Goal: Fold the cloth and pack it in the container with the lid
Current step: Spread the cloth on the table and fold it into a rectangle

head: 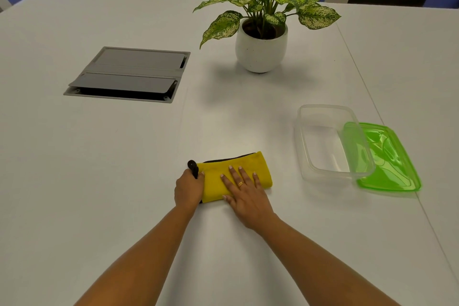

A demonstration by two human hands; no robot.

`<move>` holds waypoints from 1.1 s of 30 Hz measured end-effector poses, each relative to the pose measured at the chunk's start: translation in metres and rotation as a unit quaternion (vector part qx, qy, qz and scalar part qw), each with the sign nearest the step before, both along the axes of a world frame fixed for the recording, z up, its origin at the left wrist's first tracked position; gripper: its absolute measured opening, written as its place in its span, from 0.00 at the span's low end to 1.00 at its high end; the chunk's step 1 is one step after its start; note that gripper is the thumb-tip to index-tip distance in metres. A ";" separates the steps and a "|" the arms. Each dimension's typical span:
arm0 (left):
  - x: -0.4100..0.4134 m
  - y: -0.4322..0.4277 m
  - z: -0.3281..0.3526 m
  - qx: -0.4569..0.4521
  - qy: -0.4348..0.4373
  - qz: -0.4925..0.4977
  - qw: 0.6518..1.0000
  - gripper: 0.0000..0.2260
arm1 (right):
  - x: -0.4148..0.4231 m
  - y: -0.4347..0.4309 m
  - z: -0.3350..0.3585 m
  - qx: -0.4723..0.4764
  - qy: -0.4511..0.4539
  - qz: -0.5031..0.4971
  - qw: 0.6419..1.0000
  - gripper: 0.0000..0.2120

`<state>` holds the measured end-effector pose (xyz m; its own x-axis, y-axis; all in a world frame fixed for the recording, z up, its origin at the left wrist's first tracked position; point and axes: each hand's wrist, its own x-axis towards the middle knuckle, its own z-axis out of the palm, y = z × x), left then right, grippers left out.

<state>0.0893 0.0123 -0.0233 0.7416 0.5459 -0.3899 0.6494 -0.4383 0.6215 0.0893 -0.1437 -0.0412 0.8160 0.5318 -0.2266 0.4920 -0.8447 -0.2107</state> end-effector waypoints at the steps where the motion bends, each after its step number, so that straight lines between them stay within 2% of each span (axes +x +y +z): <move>1: 0.000 -0.002 0.001 -0.001 -0.002 0.011 1.000 0.16 | 0.001 0.000 -0.002 -0.007 0.000 0.003 1.000 0.26; 3: -0.001 -0.008 0.005 0.003 -0.027 0.037 0.999 0.16 | 0.004 0.000 -0.003 -0.017 0.005 0.011 1.000 0.26; 5: -0.005 -0.013 0.009 0.076 -0.084 0.032 0.993 0.17 | 0.007 0.000 -0.002 -0.025 0.012 0.018 0.999 0.26; 7: -0.009 -0.018 0.009 0.187 -0.149 -0.062 0.969 0.20 | 0.010 0.001 -0.001 -0.027 0.022 0.019 0.999 0.25; 9: -0.011 -0.024 0.005 0.211 -0.178 -0.210 0.938 0.21 | 0.013 0.003 0.001 -0.021 0.032 0.015 0.999 0.24; 11: -0.013 -0.028 -0.002 0.206 -0.139 -0.328 0.912 0.22 | 0.016 0.003 0.004 -0.014 0.043 0.015 0.999 0.23; 12: -0.013 -0.027 -0.007 0.205 -0.112 -0.354 0.906 0.23 | 0.018 0.002 0.005 -0.011 0.046 0.017 0.999 0.23; 16: -0.007 -0.022 -0.015 0.207 -0.025 -0.371 0.905 0.27 | 0.023 -0.003 0.006 0.009 0.064 0.027 0.998 0.23; 17: -0.006 -0.021 -0.014 0.208 -0.014 -0.373 0.904 0.32 | 0.024 -0.004 0.005 0.013 0.067 0.026 0.997 0.23; 19: -0.006 -0.022 -0.012 0.214 -0.008 -0.372 0.903 0.49 | 0.024 -0.006 0.004 0.026 0.068 0.014 0.997 0.23; 21: -0.007 -0.023 -0.014 0.226 -0.005 -0.368 0.902 0.57 | 0.024 -0.009 0.001 0.041 0.048 -0.013 0.998 0.24; 25: -0.008 -0.026 -0.015 0.231 -0.010 -0.367 0.901 0.57 | 0.020 -0.024 -0.003 0.026 -0.005 -0.058 0.998 0.28; 30: -0.006 -0.025 -0.016 0.230 0.009 -0.366 0.902 0.57 | 0.028 -0.025 -0.005 0.039 0.005 -0.055 0.998 0.26; 33: -0.005 -0.020 -0.017 0.224 0.011 -0.366 0.903 0.57 | 0.034 -0.029 -0.002 0.032 -0.014 -0.017 0.999 0.26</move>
<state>0.0843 -0.0078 -0.0404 0.9623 0.0192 -0.2714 0.0942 -0.9594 0.2659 0.1229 -0.1722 -0.0435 0.8398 0.5156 -0.1699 0.4689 -0.8467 -0.2516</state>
